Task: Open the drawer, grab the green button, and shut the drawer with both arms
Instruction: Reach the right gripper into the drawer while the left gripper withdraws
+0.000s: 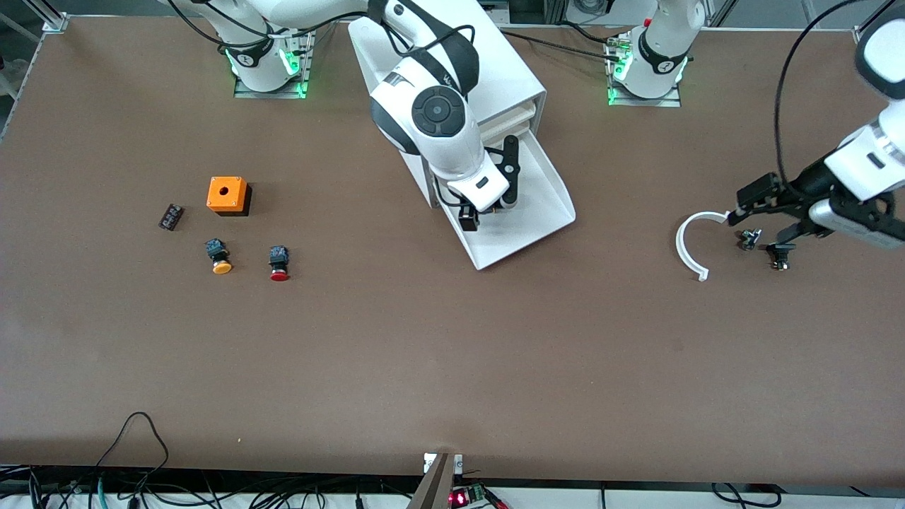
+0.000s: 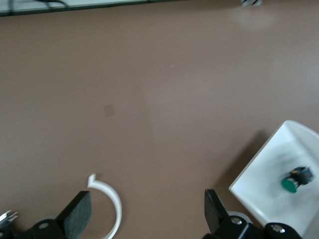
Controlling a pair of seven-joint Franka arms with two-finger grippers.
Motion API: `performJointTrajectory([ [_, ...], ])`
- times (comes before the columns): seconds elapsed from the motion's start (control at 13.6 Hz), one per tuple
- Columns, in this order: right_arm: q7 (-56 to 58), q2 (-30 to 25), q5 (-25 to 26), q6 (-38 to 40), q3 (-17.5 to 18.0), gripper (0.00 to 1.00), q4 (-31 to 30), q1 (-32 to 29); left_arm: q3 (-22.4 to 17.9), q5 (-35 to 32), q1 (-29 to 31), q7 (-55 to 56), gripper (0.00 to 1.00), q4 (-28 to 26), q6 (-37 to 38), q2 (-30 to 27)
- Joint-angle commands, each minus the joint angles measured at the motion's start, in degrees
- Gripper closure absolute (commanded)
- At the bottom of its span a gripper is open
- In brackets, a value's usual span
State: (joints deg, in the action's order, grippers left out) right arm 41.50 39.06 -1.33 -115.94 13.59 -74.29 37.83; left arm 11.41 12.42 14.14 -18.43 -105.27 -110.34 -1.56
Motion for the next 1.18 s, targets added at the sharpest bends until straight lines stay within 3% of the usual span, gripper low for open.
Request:
performJointTrajectory([
  [0.0,2.27,2.59,2.46,0.97,0.21,0.00,2.13,2.15,-0.07,-11.06,-3.49,13.11,0.00,5.15,9.76,-1.33],
  [0.22,2.18,5.14,4.58,0.45,0.21,0.00,2.13,3.83,-0.25,-17.60,-5.61,19.92,0.00,5.60,12.33,-2.31],
  [0.44,2.18,6.63,5.64,0.27,0.21,0.00,2.13,3.83,-2.97,-16.65,-5.79,21.87,0.00,5.69,12.95,-2.40],
  [1.03,1.65,10.33,7.14,-6.04,0.03,0.00,2.22,4.80,-2.71,-16.55,-6.05,22.39,0.00,6.75,12.60,-2.31],
  [1.11,1.65,10.68,7.14,-6.75,-0.06,0.04,2.22,4.80,-2.71,-16.55,-6.14,22.30,0.00,6.75,12.51,-2.31],
])
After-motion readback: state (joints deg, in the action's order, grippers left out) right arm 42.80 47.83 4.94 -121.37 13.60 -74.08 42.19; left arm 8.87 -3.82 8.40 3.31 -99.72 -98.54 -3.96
